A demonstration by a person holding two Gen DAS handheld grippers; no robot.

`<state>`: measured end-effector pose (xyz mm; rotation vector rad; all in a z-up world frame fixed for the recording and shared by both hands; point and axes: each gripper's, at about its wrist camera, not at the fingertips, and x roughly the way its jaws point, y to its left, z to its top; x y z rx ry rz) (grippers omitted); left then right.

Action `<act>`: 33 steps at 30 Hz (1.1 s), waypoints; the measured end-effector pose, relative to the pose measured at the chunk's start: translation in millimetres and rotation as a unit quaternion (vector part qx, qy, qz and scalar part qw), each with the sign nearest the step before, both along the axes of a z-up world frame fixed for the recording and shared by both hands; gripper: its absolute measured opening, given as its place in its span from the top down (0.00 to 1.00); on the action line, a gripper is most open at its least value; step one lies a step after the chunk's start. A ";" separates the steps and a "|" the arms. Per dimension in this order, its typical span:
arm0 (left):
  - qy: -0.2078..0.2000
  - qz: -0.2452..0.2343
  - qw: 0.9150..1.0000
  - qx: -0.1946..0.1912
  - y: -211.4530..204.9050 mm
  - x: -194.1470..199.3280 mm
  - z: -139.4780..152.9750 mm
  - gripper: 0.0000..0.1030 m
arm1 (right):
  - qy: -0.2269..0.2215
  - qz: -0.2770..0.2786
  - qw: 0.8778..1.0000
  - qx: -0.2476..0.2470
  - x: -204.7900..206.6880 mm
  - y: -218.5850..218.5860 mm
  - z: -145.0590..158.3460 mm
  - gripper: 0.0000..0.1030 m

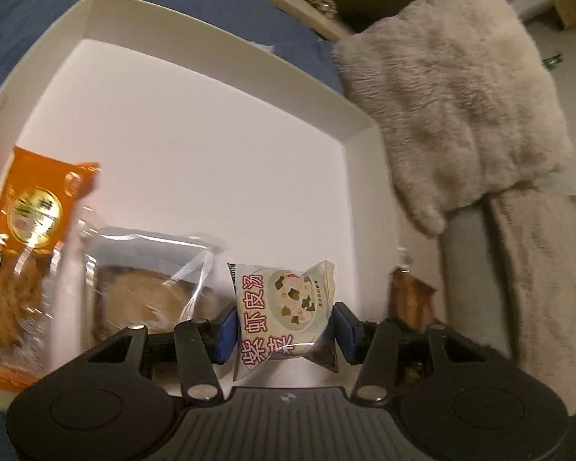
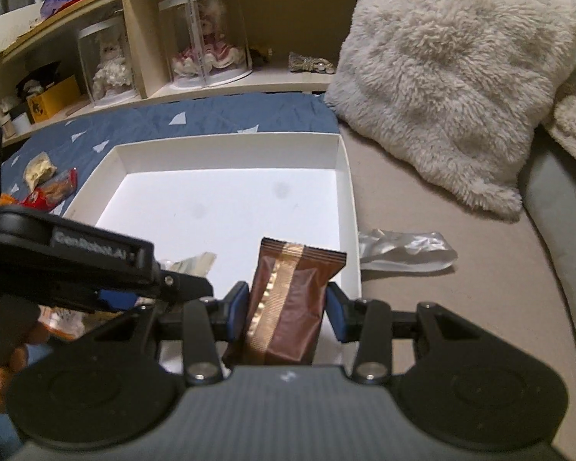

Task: Organize snacks

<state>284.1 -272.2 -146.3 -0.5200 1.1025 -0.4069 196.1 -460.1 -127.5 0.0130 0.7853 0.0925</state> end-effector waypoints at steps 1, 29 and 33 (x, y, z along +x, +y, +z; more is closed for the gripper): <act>-0.001 0.000 1.000 0.005 0.9 1.1 -1.2 0.49 | 0.001 0.002 1.000 -0.001 2.3 0.2 -0.6 0.53; -0.036 -0.051 0.994 0.090 8.4 -22.2 55.4 0.28 | 0.017 -0.055 0.998 0.001 -23.7 -5.1 25.5 0.38; -0.052 -0.061 0.991 0.110 17.9 -30.5 64.6 0.20 | 0.013 -0.066 0.998 0.011 -34.1 -4.9 35.6 0.34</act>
